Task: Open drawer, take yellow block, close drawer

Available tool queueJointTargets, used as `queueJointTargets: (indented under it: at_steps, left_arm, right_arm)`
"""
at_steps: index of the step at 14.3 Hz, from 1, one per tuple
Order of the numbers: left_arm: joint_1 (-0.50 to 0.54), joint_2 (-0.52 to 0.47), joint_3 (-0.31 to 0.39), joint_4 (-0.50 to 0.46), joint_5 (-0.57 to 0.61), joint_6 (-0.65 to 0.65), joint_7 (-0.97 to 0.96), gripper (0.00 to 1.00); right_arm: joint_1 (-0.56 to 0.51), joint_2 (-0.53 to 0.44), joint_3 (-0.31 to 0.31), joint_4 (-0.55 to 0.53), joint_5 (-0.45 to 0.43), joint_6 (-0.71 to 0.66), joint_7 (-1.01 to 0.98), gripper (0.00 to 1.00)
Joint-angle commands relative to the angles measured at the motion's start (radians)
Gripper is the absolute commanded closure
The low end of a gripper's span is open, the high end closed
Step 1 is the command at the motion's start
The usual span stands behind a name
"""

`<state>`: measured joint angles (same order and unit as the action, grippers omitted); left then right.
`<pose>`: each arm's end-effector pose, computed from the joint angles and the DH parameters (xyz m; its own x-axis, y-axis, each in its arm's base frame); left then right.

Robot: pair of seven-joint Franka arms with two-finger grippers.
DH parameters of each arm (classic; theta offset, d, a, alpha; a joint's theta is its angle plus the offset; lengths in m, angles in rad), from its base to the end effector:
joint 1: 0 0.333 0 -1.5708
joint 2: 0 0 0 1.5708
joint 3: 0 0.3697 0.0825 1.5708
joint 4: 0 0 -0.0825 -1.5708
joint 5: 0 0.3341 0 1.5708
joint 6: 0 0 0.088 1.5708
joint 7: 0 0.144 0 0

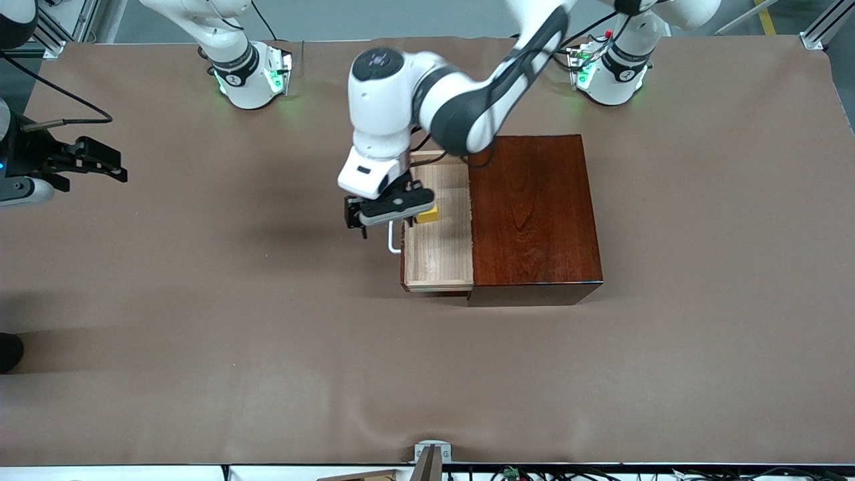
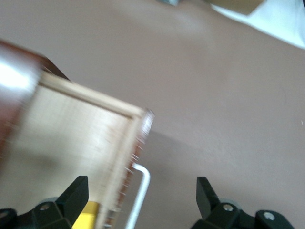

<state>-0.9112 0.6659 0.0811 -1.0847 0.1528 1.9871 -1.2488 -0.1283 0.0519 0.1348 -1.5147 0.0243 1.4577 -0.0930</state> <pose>0.5060 -0.5618 0.4777 0.8995 0.3503 0.2609 0.3197 -0.9350 0.1531 0.5070 0.0049 0.6294 0.9892 0.1026 -0.1048 0.0987 -0.9943 -0.0412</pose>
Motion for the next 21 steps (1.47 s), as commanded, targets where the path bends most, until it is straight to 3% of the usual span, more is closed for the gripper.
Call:
queueJointTargets:
  at_steps: [1,5,10,16,21]
  left_arm:
    - [0.063,-0.148,-0.007,-0.043,-0.007,-0.161,0.095,0.00]
    - [0.176,-0.322,-0.012,-0.153,-0.016,-0.206,0.184,0.00]
    - [0.343,-0.517,-0.014,-0.328,-0.028,-0.241,0.503,0.00]
    - [0.699,-0.551,-0.012,-0.330,-0.197,-0.324,1.045,0.00]
    - [0.764,-0.557,0.002,-0.330,-0.184,-0.430,1.106,0.00]
  right_arm:
    - [0.012,0.006,0.016,0.004,0.022,0.001,0.136,0.00]
    - [0.119,0.016,0.016,0.008,0.028,0.026,0.333,0.00]
    - [0.216,0.046,0.014,0.028,0.026,0.056,0.570,0.00]
    - [0.315,0.101,0.014,0.059,0.025,0.067,0.880,0.00]
    - [0.410,0.169,0.016,0.088,0.026,0.124,1.097,0.00]
